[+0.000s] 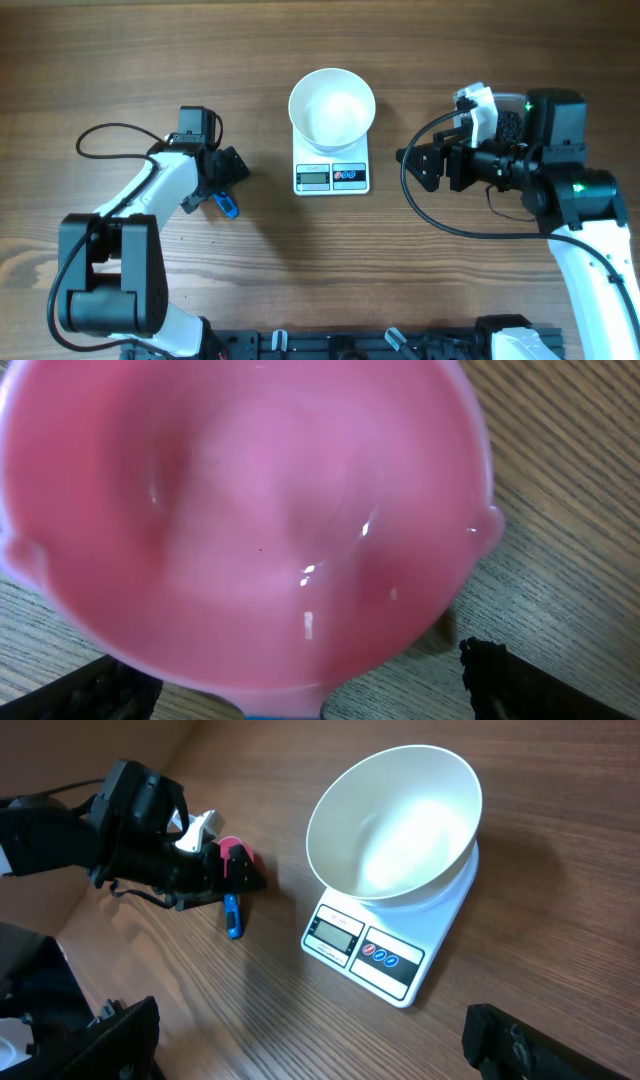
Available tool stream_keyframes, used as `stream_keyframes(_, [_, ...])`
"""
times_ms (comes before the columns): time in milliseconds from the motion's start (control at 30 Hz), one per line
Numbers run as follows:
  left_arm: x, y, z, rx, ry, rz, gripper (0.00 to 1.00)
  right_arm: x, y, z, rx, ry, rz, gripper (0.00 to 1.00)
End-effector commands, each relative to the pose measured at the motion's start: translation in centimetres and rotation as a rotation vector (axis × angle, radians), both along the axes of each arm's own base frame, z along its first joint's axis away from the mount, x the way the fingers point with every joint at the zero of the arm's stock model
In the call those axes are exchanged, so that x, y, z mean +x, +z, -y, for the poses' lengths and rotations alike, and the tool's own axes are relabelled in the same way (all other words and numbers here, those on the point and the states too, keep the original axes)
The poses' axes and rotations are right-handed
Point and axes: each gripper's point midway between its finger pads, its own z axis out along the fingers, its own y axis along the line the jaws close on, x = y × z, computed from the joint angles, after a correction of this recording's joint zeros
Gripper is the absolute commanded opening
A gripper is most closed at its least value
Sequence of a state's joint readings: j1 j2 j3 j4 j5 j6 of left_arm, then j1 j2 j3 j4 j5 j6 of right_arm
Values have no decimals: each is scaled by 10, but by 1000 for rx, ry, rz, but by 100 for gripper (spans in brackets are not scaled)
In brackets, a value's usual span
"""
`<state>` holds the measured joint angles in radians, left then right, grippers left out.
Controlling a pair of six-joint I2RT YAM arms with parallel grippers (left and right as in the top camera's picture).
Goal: Scoop item into bowl and weigh 150g on scale
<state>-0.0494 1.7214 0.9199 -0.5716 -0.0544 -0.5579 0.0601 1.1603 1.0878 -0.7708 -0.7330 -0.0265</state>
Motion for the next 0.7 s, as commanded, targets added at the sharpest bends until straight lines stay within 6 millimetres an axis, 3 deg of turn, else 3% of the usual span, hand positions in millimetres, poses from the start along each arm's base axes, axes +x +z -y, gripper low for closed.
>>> stream_keyframes(0, [-11,-12,0,-14,5,-46,100,2,8,-2,13,9,20,100])
stream_keyframes(667, [-11,-12,0,-14,4,-46,100,4,9,-2,15,7,28,100])
